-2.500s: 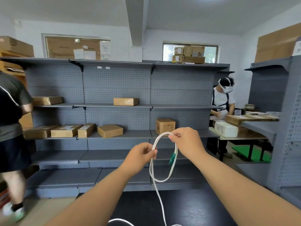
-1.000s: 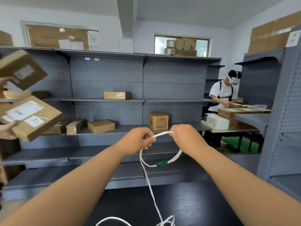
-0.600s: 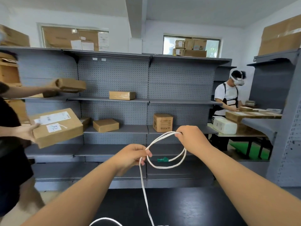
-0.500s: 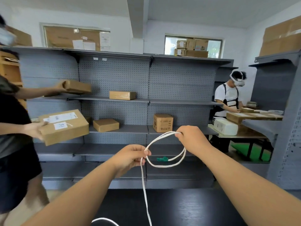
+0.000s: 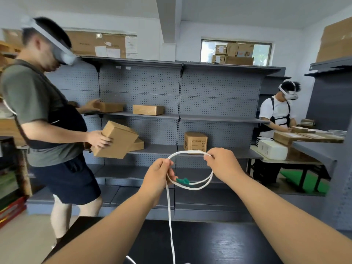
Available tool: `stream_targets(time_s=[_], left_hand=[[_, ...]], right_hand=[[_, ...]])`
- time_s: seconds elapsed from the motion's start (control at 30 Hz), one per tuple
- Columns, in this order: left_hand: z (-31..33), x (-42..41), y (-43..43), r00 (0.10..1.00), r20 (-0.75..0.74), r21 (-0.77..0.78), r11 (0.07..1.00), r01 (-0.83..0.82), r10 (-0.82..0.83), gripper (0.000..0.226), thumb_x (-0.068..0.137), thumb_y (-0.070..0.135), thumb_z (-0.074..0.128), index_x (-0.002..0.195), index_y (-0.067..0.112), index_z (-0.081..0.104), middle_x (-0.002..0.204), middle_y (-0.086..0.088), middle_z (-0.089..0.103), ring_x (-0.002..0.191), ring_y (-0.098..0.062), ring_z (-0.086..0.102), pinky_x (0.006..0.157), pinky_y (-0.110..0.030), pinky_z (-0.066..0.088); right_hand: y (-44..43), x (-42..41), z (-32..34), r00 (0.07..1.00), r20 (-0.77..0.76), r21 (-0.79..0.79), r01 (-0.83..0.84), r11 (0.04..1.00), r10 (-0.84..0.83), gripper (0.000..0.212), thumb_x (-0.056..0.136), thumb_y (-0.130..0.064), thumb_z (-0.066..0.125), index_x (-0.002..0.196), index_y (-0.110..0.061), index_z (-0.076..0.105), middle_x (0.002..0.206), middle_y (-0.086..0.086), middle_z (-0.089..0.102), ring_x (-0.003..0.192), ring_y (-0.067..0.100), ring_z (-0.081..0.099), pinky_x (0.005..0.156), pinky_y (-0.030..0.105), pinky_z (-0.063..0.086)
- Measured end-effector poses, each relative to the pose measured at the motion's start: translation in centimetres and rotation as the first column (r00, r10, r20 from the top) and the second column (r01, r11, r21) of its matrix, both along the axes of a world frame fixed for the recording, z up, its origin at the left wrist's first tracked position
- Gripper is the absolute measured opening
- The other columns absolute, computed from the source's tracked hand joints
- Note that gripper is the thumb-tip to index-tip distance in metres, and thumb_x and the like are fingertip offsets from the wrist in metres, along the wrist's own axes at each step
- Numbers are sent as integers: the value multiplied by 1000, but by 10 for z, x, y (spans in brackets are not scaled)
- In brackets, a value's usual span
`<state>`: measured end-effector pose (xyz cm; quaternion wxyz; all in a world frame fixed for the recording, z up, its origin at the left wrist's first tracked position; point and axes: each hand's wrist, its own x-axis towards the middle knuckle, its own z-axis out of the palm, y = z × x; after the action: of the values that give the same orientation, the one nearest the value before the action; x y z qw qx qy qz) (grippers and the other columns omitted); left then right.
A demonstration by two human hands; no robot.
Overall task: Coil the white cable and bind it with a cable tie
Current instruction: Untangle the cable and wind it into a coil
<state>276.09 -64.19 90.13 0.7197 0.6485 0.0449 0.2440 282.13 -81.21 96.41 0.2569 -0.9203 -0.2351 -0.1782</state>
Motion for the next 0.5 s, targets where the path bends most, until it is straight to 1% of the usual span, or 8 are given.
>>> stream_targets(time_s=[0.1,0.2,0.27,0.33,0.37,0.43,0.47,0.5], left_hand=[[-3,6,-4,992,48,7,993,-118,117,26,98,25,40,80,20,58,51,7,47,47,-8,54,51,-24,49],[-5,10,-8,977,69,7,979,-203,202,28,98,26,39,80,23,59,44,11,43,43,-5,48,53,-30,47],[-5,13,-13,973,47,-32,974,-225,227,30,99,31,37,81,24,59,50,6,41,47,-7,44,54,-30,45],[-4,13,-14,989,36,-120,983,-142,147,29,96,39,40,86,21,61,59,3,40,55,-11,43,60,-31,44],[-3,11,-14,997,47,-155,986,-60,69,30,93,44,46,92,18,62,65,0,45,62,-14,47,68,-35,46],[-4,9,-13,995,66,-106,991,81,-74,47,80,46,63,110,11,58,90,-13,59,86,-26,59,88,-44,48],[-5,9,-12,993,60,-54,993,102,-99,57,73,41,71,117,10,53,99,-16,57,93,-26,60,91,-42,48],[-6,9,-12,996,46,-4,997,79,-79,61,69,34,76,120,12,50,98,-12,52,91,-19,58,89,-36,49]], right_hand=[[0,1,-2,1000,-14,49,-9,999,10,26,95,-24,47,87,-9,67,86,8,68,82,24,62,69,29,44],[1,2,-5,999,-31,100,-13,995,17,25,94,-22,48,88,-9,68,87,9,69,85,25,61,74,32,46],[2,2,-7,999,-38,120,-7,993,12,24,94,-22,48,89,-8,68,87,9,69,85,25,61,75,32,47],[3,3,-8,999,-50,144,4,990,4,24,94,-22,48,91,-8,68,88,9,69,85,25,63,74,32,49],[2,3,-9,998,-56,155,9,988,0,24,94,-22,48,92,-9,68,88,9,69,85,25,63,74,32,49],[2,4,-9,998,-63,174,16,985,-5,24,94,-21,48,92,-9,68,88,10,69,84,25,63,73,31,48],[2,5,-9,998,-69,187,19,982,-6,23,94,-21,48,91,-9,68,88,10,69,84,25,63,71,31,48],[2,5,-9,997,-78,199,24,980,-8,23,94,-21,48,90,-9,68,88,10,70,83,26,63,70,30,47]])
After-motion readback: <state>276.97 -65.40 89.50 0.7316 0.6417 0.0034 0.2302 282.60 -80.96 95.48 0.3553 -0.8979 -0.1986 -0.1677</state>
